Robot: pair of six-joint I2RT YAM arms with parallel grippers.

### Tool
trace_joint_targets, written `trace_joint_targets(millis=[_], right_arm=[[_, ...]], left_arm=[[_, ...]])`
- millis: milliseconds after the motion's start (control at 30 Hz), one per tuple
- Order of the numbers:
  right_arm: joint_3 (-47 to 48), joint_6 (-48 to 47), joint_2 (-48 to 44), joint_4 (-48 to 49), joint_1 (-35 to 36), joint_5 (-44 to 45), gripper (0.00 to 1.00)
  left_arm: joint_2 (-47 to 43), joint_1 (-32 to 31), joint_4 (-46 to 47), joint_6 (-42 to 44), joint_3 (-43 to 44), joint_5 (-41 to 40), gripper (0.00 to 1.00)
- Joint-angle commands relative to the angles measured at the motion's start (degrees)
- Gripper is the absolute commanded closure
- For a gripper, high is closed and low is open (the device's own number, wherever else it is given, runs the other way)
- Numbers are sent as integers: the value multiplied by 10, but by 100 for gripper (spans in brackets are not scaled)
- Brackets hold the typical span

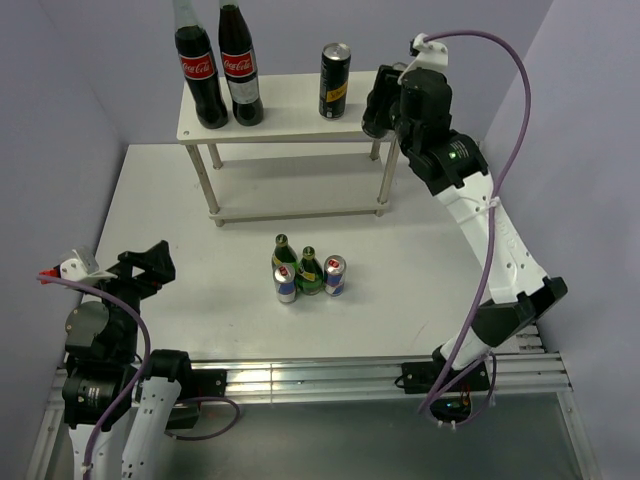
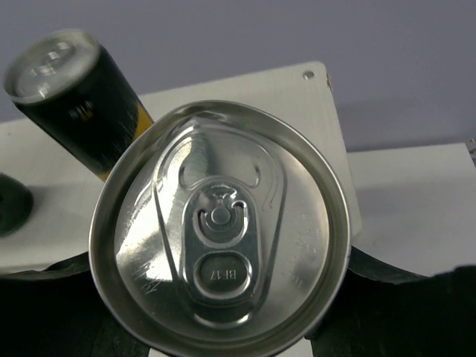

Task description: Place and organize the beverage onto the shelf

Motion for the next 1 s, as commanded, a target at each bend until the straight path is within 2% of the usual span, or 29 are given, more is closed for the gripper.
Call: trace_joint_targets(millis=[0, 200, 533, 967], right_arm=[[98, -20, 33, 69, -6, -5, 100], [182, -36, 110, 48, -19, -5, 100], [200, -87, 171, 66, -22, 30, 100], [177, -100, 193, 95, -21, 35, 99]], left_arm=[[-9, 1, 18, 13, 0, -2, 4], [-12, 1, 18, 12, 0, -6, 4], [-12, 1, 17, 11, 0, -6, 4], [-12, 1, 17, 11, 0, -8, 4]])
